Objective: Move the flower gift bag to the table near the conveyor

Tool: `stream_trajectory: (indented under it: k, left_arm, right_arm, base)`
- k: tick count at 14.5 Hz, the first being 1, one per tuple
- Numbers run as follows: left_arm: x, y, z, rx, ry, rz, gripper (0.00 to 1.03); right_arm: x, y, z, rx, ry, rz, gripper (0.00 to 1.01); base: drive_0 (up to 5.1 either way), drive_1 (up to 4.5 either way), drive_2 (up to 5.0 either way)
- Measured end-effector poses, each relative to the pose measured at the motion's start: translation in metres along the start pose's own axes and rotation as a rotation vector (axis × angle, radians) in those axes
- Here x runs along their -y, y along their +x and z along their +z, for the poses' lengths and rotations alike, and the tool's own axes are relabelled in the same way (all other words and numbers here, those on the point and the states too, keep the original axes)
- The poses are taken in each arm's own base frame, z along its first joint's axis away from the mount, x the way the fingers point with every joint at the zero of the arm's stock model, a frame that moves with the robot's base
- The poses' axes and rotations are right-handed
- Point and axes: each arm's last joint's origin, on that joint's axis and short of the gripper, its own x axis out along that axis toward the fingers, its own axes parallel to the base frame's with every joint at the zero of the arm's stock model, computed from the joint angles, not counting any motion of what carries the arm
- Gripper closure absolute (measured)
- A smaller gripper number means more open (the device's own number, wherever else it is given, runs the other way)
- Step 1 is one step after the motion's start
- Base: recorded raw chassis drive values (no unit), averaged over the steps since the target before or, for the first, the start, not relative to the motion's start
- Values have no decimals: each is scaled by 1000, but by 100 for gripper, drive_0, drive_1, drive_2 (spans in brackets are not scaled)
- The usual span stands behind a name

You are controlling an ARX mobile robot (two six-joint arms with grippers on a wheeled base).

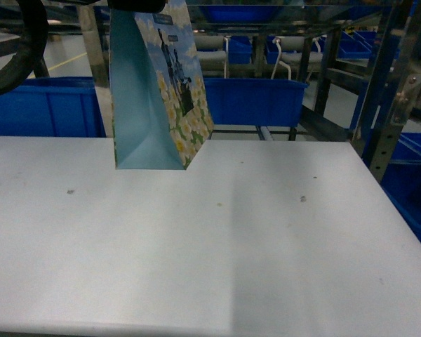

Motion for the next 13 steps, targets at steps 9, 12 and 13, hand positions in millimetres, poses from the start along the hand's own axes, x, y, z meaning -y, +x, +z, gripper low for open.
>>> stream_trajectory:
  k: [9,12,13]
  left_arm:
    - [0,0,0,2,-1,0,101]
    - [0,0,0,2,-1,0,101]
    - [0,0,0,2,-1,0,101]
  right_arm:
    - [0,0,0,1,-1,0,99]
    - [0,0,0,3,-1,0,99]
    - [0,0,0,3,-1,0,99]
  base:
    - [-494,247,247]
    - [-501,240,240]
    - [0,0,0]
